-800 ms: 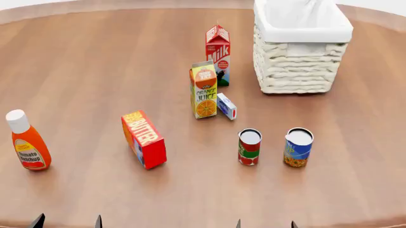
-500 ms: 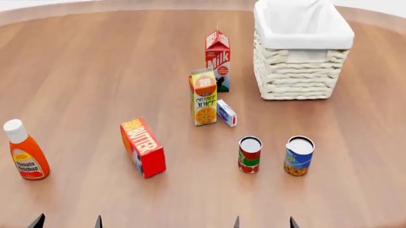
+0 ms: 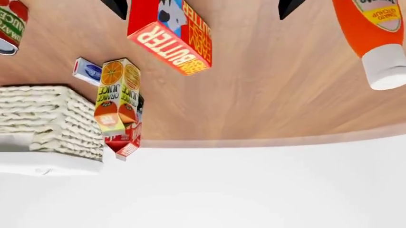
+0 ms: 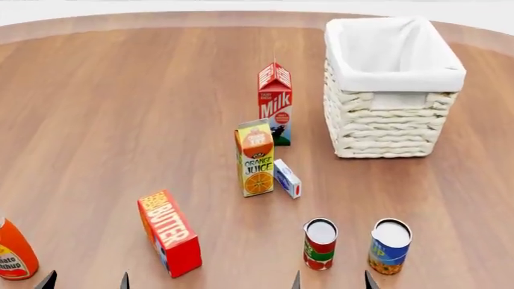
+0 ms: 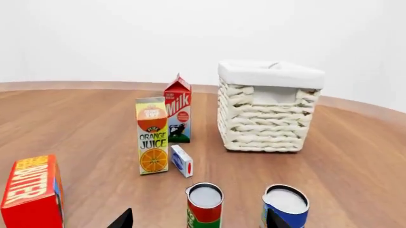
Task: Pick up the orange juice, and put it in the basket.
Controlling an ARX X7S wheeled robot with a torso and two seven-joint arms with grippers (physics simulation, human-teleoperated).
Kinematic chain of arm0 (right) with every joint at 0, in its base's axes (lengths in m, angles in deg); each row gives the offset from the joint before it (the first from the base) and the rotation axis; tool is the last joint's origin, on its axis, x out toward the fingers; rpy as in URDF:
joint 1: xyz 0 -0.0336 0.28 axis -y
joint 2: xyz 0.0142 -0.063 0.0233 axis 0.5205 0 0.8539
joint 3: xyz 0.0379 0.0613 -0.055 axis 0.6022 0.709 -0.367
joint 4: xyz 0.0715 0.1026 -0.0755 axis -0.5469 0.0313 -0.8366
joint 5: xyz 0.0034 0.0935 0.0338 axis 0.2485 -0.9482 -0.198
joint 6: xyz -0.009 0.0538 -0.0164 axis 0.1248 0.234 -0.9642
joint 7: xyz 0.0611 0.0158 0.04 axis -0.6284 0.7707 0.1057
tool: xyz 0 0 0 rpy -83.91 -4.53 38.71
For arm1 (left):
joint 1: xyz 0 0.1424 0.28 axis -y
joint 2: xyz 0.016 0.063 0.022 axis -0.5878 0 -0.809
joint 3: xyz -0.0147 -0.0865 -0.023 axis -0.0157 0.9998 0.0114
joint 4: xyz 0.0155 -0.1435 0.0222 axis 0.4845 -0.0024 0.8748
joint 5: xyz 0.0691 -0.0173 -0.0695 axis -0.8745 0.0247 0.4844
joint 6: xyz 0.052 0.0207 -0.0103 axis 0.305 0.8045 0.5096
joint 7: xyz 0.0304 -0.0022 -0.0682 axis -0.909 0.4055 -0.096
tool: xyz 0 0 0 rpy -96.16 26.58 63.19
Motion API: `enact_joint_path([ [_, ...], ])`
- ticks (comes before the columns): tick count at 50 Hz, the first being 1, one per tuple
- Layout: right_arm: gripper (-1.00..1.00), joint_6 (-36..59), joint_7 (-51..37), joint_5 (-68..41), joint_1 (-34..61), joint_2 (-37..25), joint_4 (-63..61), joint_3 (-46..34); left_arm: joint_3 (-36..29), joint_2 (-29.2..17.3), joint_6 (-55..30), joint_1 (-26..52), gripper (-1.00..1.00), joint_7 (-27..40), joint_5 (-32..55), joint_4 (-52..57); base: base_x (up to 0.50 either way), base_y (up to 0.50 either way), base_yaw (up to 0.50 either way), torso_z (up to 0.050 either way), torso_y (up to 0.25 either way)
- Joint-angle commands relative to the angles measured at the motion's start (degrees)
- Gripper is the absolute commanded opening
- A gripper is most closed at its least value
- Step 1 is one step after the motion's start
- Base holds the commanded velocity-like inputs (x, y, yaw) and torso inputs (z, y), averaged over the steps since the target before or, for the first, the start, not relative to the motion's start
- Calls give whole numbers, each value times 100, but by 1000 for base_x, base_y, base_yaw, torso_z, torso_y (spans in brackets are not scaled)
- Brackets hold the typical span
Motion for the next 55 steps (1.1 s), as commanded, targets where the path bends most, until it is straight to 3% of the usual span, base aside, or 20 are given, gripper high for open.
enact_joint_path([
  [1,100,14,-96,-43,-5,-98,-65,-107,-96,-82,10,7,100,95,82,-3,359,0,0,0,0],
  [55,100,-106,-378,-320,-41,-360,-132,-365,-425,-355,61,44,100,415,356,-20,368,0,0,0,0],
])
